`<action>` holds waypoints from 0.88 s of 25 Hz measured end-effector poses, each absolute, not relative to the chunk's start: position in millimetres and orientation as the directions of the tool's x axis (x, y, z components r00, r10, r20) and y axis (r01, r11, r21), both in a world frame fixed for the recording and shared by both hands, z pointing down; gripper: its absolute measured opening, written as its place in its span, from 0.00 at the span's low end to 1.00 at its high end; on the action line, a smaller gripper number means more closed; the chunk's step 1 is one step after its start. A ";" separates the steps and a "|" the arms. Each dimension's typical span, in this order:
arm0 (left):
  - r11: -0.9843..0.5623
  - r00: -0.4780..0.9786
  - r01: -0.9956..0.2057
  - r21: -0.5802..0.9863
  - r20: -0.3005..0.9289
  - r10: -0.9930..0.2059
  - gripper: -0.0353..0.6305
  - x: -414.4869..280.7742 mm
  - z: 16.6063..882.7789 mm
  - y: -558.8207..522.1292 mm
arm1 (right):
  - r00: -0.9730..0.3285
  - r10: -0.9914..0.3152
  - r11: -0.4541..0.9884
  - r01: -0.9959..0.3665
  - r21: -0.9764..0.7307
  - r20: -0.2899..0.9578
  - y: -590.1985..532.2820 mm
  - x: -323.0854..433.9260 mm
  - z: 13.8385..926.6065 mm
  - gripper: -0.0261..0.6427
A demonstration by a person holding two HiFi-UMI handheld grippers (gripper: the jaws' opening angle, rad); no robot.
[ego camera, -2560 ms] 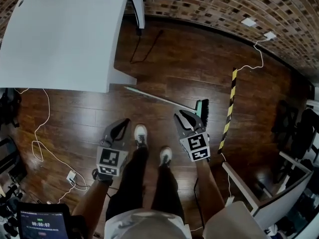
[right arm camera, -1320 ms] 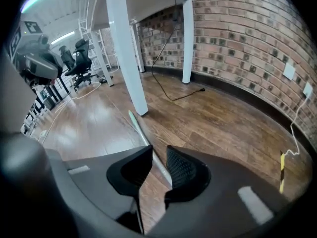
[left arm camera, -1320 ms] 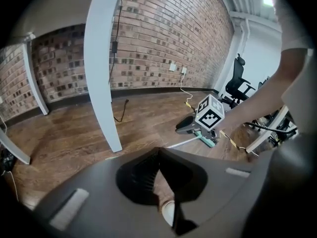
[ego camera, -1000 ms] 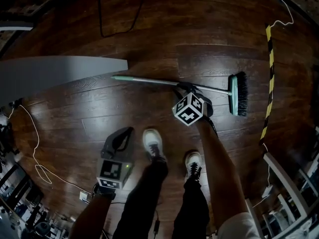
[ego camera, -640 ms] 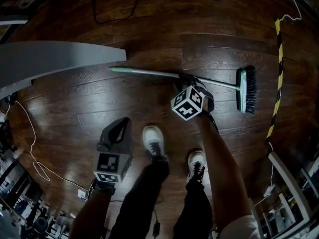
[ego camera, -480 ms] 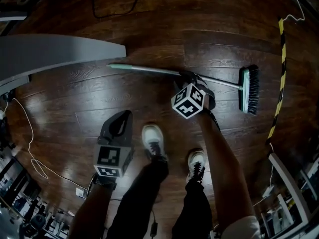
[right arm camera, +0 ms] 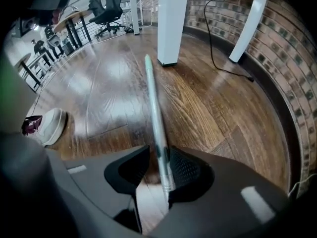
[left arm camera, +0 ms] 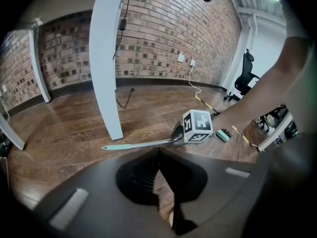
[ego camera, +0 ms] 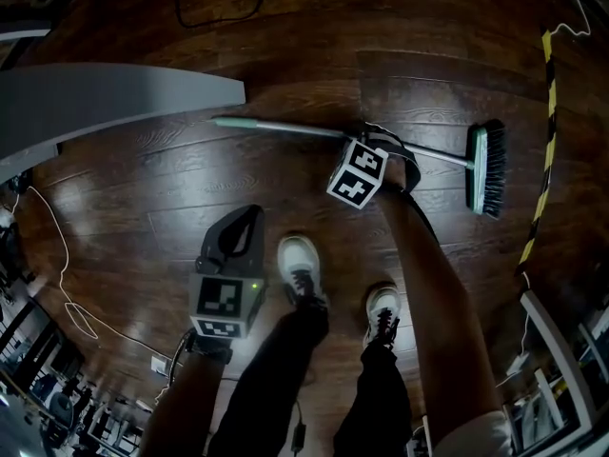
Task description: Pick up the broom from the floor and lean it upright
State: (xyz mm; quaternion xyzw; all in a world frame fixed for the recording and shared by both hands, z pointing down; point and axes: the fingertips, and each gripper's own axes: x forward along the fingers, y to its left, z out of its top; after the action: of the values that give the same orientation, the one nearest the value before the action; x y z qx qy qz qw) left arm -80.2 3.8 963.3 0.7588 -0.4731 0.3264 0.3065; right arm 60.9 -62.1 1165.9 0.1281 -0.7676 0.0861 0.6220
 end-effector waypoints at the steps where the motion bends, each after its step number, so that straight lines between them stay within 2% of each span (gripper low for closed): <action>1: -0.365 0.341 -0.918 0.158 0.785 -0.517 0.06 -80.4 962.8 4.1 | -0.189 -0.075 0.954 -0.300 0.016 0.979 -62.1 60.6 1167.6 0.25; 6: -0.357 0.335 -0.921 0.157 0.787 -0.519 0.06 -87.3 961.0 4.6 | -0.168 -0.037 0.965 -0.263 -0.008 0.985 -63.0 60.8 1174.4 0.24; 8: -0.355 0.331 -0.922 0.155 0.790 -0.515 0.06 -90.0 962.1 6.1 | -0.155 -0.042 0.978 -0.208 0.009 0.987 -61.1 60.6 1173.3 0.19; 11: -0.346 0.324 -0.926 0.153 0.793 -0.515 0.06 -91.0 960.6 6.9 | -0.149 -0.052 0.989 -0.147 0.030 0.987 -54.2 59.4 1168.8 0.17; 22: -0.357 0.350 -0.918 0.171 0.771 -0.532 0.06 -63.8 929.9 -12.1 | -0.227 -0.158 0.972 -0.209 0.111 0.961 -73.5 58.9 1108.2 0.17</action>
State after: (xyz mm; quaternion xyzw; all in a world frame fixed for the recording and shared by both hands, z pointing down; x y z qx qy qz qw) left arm -63.8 -12.1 929.9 0.7617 -0.4759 0.3136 0.3081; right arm 58.9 -73.5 1108.2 0.1172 -0.7830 0.0208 0.6105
